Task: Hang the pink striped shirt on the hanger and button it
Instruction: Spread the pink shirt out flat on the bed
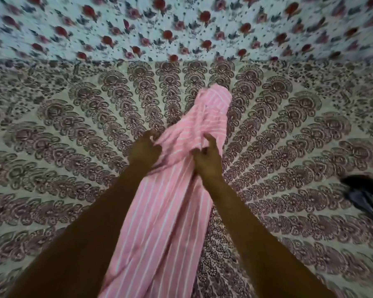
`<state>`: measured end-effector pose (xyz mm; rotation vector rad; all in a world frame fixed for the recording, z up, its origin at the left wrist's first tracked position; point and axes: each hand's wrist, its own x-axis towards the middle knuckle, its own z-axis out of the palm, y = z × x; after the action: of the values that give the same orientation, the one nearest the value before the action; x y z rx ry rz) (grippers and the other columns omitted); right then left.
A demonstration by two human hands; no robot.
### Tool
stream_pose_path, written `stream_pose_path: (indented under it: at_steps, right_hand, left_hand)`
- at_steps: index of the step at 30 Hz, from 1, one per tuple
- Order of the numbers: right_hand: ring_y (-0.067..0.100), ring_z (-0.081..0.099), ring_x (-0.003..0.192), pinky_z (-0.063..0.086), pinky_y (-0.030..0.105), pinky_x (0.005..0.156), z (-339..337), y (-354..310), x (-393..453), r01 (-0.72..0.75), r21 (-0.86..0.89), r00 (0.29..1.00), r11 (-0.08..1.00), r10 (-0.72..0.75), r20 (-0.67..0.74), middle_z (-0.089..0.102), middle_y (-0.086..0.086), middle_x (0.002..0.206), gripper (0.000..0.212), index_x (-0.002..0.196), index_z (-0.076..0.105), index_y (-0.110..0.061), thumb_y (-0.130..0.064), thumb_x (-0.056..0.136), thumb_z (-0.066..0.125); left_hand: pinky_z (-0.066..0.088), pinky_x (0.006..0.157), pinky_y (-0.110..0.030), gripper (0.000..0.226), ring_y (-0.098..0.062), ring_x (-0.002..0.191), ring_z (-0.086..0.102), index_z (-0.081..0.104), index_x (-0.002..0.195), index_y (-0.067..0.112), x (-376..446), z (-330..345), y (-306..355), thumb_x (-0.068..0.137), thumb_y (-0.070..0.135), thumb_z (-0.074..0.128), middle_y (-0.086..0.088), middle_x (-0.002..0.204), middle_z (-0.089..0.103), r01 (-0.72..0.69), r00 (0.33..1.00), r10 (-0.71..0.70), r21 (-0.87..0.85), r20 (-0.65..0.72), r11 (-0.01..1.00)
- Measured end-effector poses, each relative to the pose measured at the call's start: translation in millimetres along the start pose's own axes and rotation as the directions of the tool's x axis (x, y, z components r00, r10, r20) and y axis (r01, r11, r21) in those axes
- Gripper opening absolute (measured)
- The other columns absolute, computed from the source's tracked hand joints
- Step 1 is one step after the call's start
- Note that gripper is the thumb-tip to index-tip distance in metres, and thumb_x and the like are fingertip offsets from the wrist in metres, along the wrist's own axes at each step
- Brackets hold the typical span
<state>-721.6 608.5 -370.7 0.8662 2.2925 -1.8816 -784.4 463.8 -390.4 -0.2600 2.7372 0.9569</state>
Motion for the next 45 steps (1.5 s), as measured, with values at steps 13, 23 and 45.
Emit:
stream_pose_path:
  at_steps: [13,23,45]
  right_hand:
    - [0.03,0.053,0.103,0.041,0.032,0.082,-170,32,-7,-0.288,-0.173,0.666,0.942,0.067,-0.743,0.054,0.016,0.115,0.031,0.109,0.061,-0.01,-0.017,0.081,0.049]
    - [0.036,0.049,0.113,0.043,0.041,0.088,-62,9,59,0.03,-0.471,0.971,0.882,-0.137,-0.195,0.045,0.018,0.124,0.047,0.122,0.044,-0.009,-0.031,0.083,0.059]
    - [0.029,0.058,0.106,0.046,0.035,0.09,-85,31,83,-0.1,-0.256,0.987,0.961,0.063,-0.149,0.064,0.015,0.111,0.037,0.106,0.056,-0.007,-0.035,0.082,0.064]
  left_hand:
    - [0.044,0.098,-0.043,0.032,-0.034,0.119,0.051,0.06,0.116,0.013,-24,-16,24,0.087,0.024,0.051,-0.015,0.127,0.056,-0.137,0.986,0.081,0.42,0.148,0.897]
    - [0.047,0.075,-0.029,0.025,-0.03,0.093,0.064,0.068,0.093,0.02,14,60,121,0.079,0.018,0.047,-0.01,0.098,0.071,-0.403,0.913,0.406,0.067,-0.032,0.913]
    - [0.042,0.071,-0.03,0.016,-0.021,0.079,0.054,0.055,0.068,0.016,33,95,125,0.082,0.019,0.048,-0.01,0.075,0.061,-0.081,0.995,0.047,-0.409,-0.093,0.909]
